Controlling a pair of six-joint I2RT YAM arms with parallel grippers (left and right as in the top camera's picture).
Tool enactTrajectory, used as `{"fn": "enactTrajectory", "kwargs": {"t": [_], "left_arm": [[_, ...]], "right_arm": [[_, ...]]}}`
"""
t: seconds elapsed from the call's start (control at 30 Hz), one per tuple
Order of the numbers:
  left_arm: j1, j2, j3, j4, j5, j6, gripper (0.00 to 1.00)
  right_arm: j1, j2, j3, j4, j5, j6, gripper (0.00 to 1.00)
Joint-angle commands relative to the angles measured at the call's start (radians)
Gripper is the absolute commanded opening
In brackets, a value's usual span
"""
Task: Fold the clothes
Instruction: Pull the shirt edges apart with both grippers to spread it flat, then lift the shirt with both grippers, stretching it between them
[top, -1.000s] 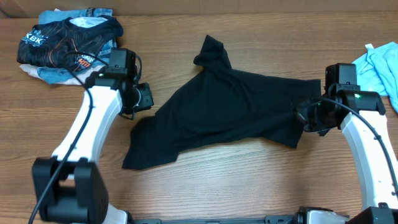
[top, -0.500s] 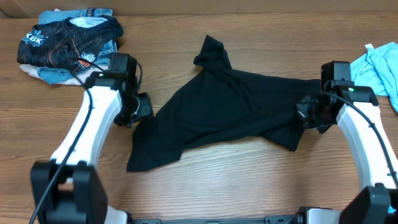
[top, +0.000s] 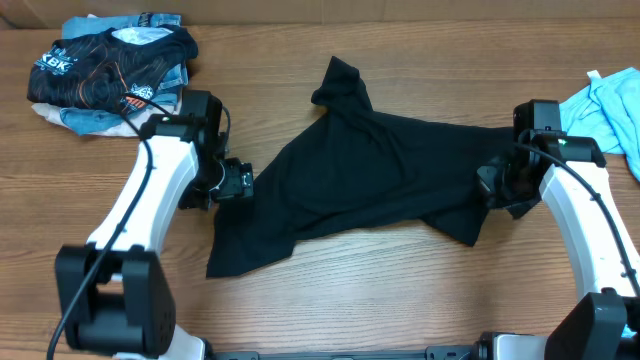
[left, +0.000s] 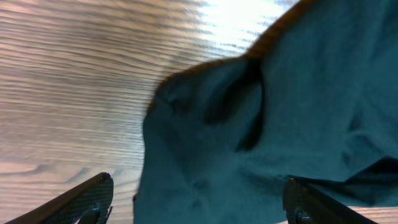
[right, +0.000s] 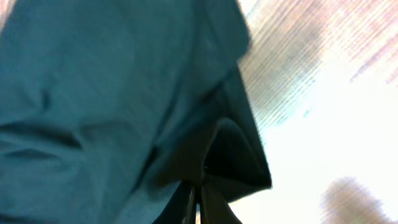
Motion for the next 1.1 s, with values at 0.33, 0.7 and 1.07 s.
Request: {"fn": "enactTrajectory", "kwargs": {"t": [0.33, 0.7, 1.07], "left_arm": [[-0.007, 0.175, 0.008, 0.014, 0.03, 0.044, 0.88], [-0.007, 0.279, 0.008, 0.056, 0.054, 0.057, 0.11], [-0.007, 0.17, 0.084, -0.024, 0.061, 0.037, 0.04]], "right_arm": [[-0.003, 0.002, 0.021, -0.069, 0.019, 0.02, 0.05], [-0.003, 0.002, 0.021, -0.072, 0.018, 0.019, 0.05], [-0.003, -0.033, 0.056, -0.086, 0.018, 0.015, 0.04]]}}
